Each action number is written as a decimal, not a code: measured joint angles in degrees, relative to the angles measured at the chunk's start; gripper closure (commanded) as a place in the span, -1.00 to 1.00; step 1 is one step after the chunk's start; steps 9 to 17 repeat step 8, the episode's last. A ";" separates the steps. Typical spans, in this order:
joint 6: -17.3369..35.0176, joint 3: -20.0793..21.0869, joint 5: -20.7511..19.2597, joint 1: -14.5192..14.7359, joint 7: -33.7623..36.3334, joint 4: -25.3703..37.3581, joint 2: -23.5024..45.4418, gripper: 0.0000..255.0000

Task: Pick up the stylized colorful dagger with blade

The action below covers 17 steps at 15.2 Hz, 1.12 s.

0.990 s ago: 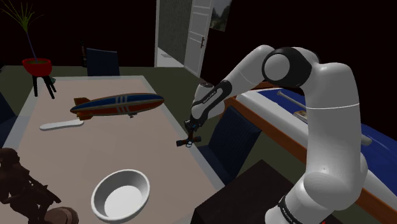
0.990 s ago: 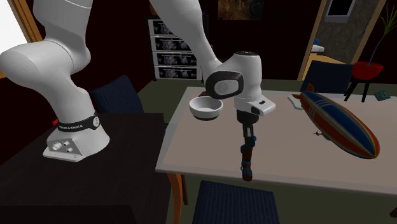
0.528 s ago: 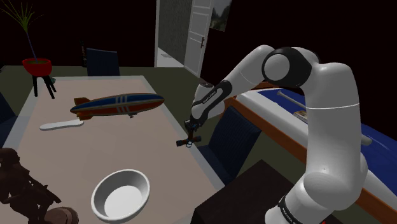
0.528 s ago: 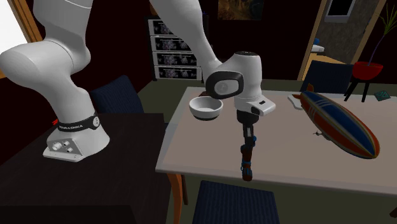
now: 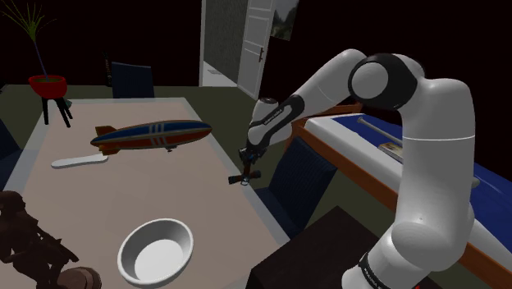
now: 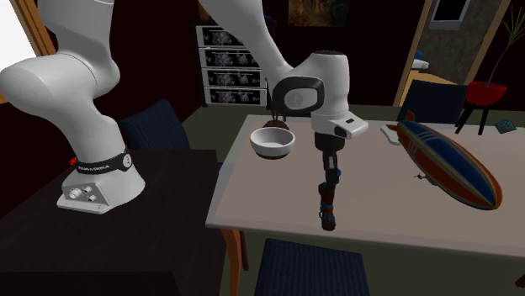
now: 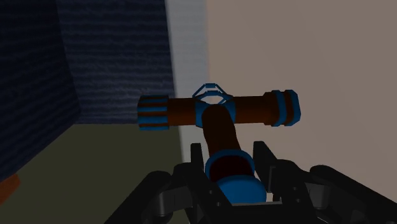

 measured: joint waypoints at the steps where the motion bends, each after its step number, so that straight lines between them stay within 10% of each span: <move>1: -0.52 0.04 0.03 0.00 -0.03 -0.10 -0.62 1.00; 17: -4.35 0.26 0.36 -0.26 -0.52 -0.28 -4.64 1.00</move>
